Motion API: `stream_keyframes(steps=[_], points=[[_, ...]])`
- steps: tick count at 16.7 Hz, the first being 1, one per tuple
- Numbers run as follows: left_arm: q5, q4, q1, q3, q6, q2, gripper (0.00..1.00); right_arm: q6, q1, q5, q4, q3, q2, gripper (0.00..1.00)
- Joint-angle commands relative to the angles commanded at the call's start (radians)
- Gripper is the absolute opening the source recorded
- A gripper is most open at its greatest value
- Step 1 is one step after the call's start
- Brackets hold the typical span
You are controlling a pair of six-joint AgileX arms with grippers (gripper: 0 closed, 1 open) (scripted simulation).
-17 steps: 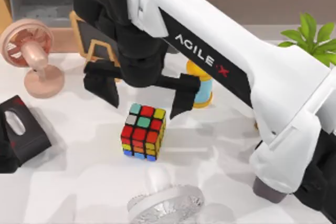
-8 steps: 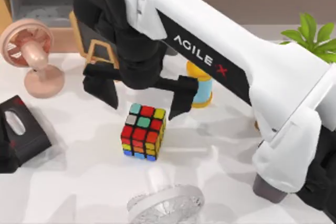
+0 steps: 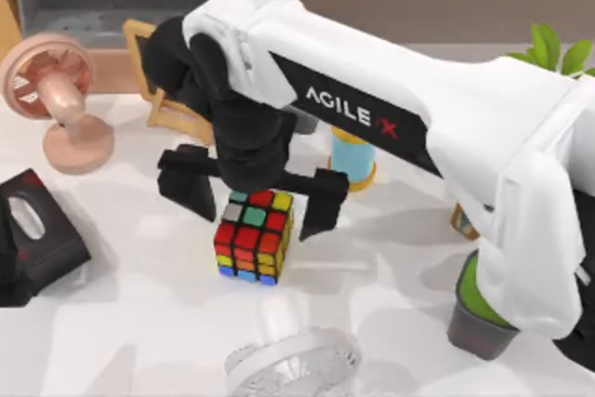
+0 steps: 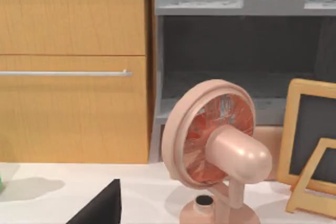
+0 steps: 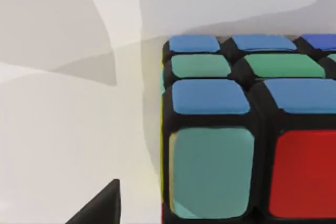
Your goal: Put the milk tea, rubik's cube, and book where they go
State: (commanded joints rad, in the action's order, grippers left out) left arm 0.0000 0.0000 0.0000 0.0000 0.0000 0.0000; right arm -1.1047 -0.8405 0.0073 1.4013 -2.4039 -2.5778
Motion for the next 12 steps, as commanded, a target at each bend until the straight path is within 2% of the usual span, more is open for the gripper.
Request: stream_keyframes(steps=[6, 12], points=[[0.0, 0.0, 0.0, 0.0, 0.0, 0.0, 1.0, -0.001, -0.001, 0.0, -0.034, 0.04, 0.011, 1.0], [0.0, 0.0, 0.0, 0.0, 0.0, 0.0, 1.0, -0.001, -0.001, 0.0, -0.034, 0.04, 0.011, 0.55]])
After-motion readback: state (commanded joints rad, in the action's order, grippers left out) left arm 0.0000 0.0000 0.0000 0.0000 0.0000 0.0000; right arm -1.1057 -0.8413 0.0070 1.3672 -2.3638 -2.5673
